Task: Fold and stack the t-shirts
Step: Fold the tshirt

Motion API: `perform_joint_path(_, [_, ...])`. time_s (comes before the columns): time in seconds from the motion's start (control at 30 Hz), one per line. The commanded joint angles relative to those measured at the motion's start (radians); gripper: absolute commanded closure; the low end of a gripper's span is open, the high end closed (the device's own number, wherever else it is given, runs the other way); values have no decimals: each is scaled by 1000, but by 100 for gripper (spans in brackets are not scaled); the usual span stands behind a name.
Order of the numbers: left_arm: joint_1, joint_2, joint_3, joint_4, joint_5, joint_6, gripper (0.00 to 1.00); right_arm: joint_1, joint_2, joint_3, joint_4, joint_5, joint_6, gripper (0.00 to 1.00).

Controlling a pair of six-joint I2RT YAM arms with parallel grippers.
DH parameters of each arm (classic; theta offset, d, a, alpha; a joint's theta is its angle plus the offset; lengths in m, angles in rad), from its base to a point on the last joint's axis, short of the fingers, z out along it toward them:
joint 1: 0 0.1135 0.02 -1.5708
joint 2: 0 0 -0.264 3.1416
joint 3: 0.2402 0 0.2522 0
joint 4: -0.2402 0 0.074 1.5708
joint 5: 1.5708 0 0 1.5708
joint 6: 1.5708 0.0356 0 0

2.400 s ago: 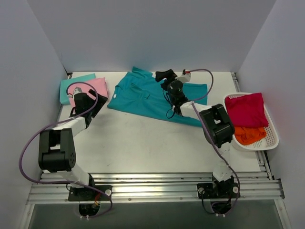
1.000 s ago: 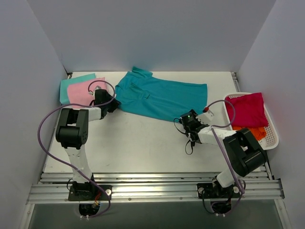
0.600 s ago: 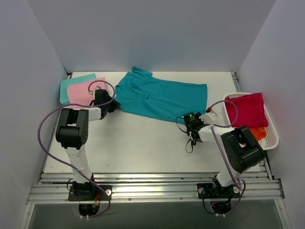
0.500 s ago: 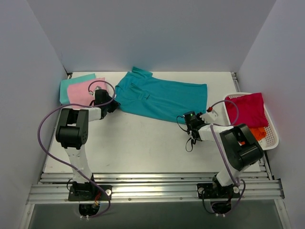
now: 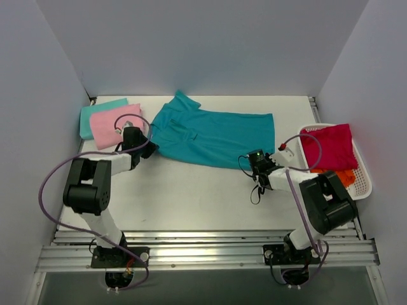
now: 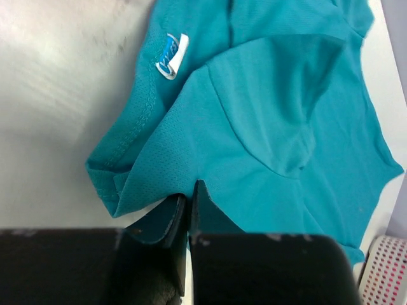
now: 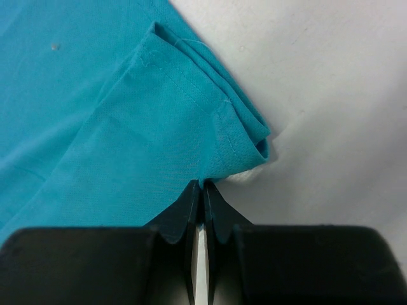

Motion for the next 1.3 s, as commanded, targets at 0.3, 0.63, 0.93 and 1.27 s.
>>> perform_joint_path(0.3, [-140, -542, -293, -117, -48, -35, 98, 115, -440, -34, -449, 89, 70, 100])
perform_joint_path(0.63, [-208, -966, -421, -393, -110, -55, 92, 198, -794, -95, -763, 122, 180, 100])
perform_joint_path(0.93, [-214, -1407, -453, -813, -77, -55, 6, 212, -960, -115, -884, 33, 246, 0])
perform_joint_path(1.27, [-213, -1410, -361, -586, -250, 5, 6, 217, -912, 6, -601, 136, 20, 0])
